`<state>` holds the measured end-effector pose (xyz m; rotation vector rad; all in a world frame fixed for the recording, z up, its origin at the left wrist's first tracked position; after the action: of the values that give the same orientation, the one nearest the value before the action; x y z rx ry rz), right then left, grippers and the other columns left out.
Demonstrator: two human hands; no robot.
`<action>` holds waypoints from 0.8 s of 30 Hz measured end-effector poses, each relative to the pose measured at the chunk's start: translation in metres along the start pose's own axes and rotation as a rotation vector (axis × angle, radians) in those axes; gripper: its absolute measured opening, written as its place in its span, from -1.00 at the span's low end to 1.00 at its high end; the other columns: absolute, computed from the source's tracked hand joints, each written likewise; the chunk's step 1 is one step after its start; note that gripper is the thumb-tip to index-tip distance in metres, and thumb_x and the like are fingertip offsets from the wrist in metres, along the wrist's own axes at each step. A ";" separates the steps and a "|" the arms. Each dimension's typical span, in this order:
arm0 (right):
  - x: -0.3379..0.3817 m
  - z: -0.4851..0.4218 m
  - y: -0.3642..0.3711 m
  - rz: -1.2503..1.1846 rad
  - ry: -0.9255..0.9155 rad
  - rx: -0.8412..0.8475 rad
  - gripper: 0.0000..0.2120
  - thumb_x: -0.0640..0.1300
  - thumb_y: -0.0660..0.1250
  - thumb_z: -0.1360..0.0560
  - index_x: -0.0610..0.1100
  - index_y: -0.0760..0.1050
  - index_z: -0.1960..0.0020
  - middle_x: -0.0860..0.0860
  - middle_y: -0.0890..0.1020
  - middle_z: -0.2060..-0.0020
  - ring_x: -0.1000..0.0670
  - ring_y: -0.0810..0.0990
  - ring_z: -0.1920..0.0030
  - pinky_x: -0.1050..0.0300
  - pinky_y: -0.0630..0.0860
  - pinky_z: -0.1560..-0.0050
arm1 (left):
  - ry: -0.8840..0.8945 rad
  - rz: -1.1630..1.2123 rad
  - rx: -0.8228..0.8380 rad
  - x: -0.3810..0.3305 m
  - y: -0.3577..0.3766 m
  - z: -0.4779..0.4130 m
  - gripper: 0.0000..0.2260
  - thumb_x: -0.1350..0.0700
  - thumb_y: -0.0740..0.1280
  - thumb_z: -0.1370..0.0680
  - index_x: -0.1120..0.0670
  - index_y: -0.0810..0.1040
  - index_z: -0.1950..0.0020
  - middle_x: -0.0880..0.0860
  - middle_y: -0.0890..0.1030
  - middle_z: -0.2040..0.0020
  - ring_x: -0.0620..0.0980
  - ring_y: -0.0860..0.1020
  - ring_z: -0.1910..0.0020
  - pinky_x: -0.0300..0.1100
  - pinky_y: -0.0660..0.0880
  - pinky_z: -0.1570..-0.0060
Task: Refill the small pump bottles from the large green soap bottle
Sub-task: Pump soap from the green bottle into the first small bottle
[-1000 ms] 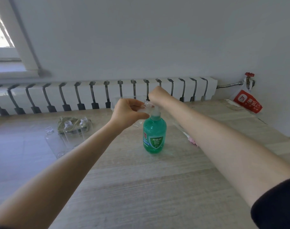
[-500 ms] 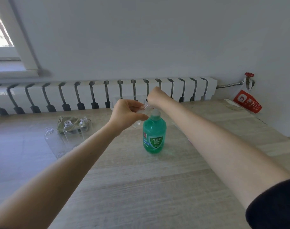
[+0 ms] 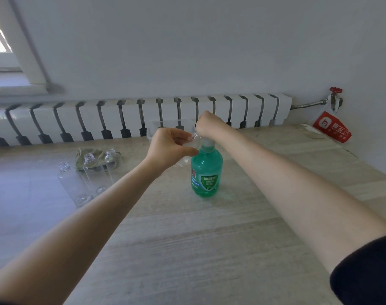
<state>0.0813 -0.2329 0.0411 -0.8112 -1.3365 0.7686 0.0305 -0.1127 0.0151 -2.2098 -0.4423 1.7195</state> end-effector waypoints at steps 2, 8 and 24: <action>0.001 0.002 -0.001 -0.005 -0.011 -0.003 -0.73 -0.21 0.10 -0.61 -0.26 0.37 -0.27 -0.07 0.45 0.14 0.00 0.45 0.13 0.20 0.38 0.19 | 0.002 -0.004 0.001 -0.001 -0.001 0.000 -0.64 0.25 0.58 -0.26 0.16 0.64 -0.03 0.04 0.67 0.09 -0.02 0.64 0.10 -0.17 0.60 0.02; 0.001 0.005 -0.006 -0.069 0.010 -0.049 -0.80 -0.22 0.11 -0.60 -0.28 0.42 -0.13 -0.07 0.46 0.20 0.06 0.39 0.33 0.25 0.29 0.40 | -0.008 -0.003 0.000 -0.005 -0.002 0.000 -0.64 0.24 0.58 -0.27 0.14 0.64 -0.03 0.02 0.67 0.08 -0.05 0.64 0.09 -0.20 0.59 0.02; 0.008 0.000 -0.011 -0.030 -0.025 -0.074 -0.74 -0.28 0.14 -0.58 -0.25 0.41 -0.25 -0.10 0.54 -0.04 -0.03 0.53 0.06 0.19 0.47 0.11 | 0.007 -0.028 -0.016 -0.012 -0.005 -0.003 -0.62 0.25 0.58 -0.26 0.17 0.64 -0.04 0.04 0.66 0.06 -0.03 0.63 0.06 -0.16 0.57 -0.02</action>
<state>0.0816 -0.2319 0.0542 -0.8406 -1.4029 0.7116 0.0301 -0.1133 0.0282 -2.2094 -0.4841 1.6989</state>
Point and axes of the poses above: each hand's wrist, its own z-axis away from the middle knuckle, its own y-axis out of the palm, x = y × z, the point moved 5 cm from there along -z, towards the middle knuckle
